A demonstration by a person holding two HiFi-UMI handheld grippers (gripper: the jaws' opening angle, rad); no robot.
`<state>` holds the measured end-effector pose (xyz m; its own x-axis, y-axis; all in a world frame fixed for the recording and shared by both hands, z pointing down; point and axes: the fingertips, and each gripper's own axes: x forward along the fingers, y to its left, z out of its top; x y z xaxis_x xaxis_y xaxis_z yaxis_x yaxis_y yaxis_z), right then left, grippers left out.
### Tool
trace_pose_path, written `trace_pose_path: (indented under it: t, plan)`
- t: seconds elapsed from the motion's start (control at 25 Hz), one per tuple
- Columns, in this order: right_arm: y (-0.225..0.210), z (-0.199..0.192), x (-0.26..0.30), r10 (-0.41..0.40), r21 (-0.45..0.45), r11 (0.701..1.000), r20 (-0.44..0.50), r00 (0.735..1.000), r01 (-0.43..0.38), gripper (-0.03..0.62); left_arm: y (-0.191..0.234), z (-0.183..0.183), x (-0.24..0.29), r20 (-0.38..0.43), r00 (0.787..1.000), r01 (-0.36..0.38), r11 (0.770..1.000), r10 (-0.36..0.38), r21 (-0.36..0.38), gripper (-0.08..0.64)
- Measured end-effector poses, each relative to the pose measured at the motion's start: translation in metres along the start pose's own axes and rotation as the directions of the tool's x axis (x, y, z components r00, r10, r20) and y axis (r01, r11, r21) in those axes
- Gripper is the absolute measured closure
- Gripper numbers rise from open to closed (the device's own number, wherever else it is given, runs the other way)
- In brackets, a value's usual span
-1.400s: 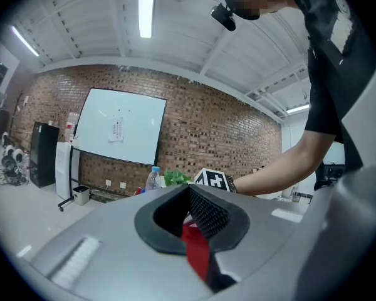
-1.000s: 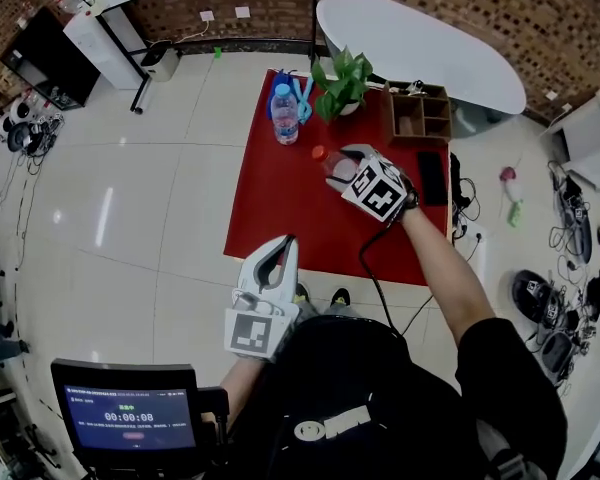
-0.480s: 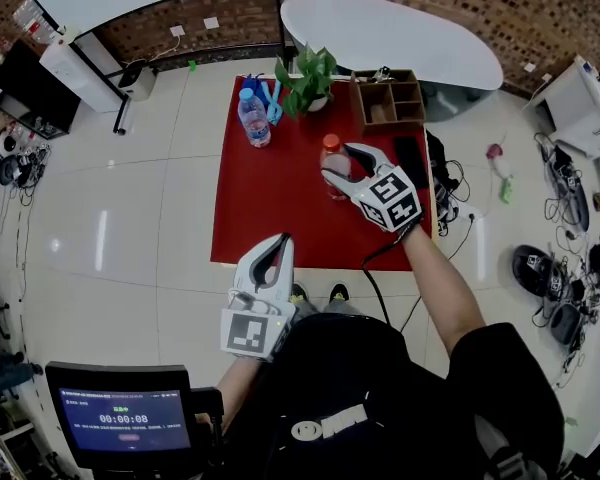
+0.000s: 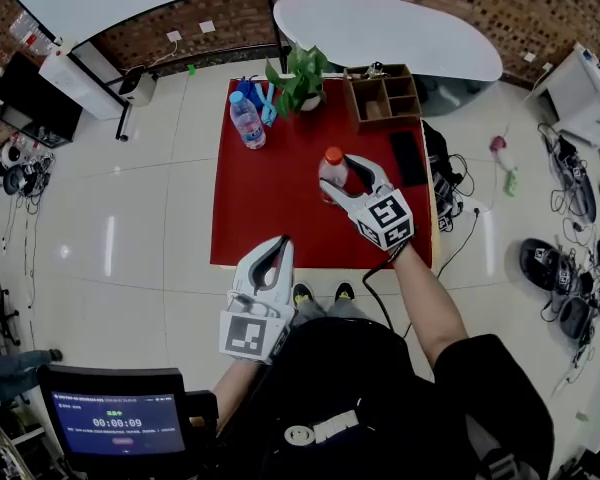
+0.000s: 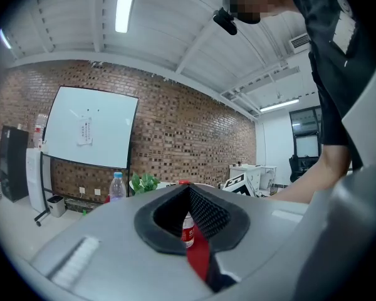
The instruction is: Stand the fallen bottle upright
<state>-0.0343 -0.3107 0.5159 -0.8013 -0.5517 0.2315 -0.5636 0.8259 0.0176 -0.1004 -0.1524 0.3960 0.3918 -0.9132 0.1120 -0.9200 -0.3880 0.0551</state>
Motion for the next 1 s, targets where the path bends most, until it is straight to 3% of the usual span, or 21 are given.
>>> trace_pose_path:
  t: [0.2,0.4,0.48,0.64,0.8,1.0]
  plan:
    - [-0.001,-0.013,-0.003,-0.021,0.014,1.000,0.011,1.000,0.020,0.319,-0.002,0.003,0.004,0.002,1.000,0.007,1.000,-0.007,0.005,0.557]
    - [-0.002,-0.010,-0.004,0.012,0.046,0.999,0.003,1.000,-0.012,0.318,0.001,0.004,0.006,-0.037,0.999,-0.008,1.000,0.008,0.013,0.557]
    - [-0.003,-0.001,-0.004,0.021,0.061,0.998,0.020,1.000,-0.022,0.318,-0.002,0.005,0.008,-0.019,1.000,0.004,1.000,-0.004,0.012,0.557]
    - [-0.004,0.021,-0.007,0.036,0.057,0.998,0.054,0.998,-0.039,0.318,0.001,0.007,0.011,-0.059,0.998,-0.014,1.000,0.015,0.010,0.557]
    - [-0.002,0.049,-0.026,0.042,0.081,0.995,0.114,0.993,-0.051,0.318,0.000,0.012,0.013,0.013,1.000,-0.002,1.000,0.002,0.002,0.557]
    - [0.024,0.086,-0.069,0.080,0.131,0.985,0.223,0.972,-0.111,0.318,0.000,0.018,0.016,0.008,1.000,-0.025,1.000,0.025,-0.017,0.557]
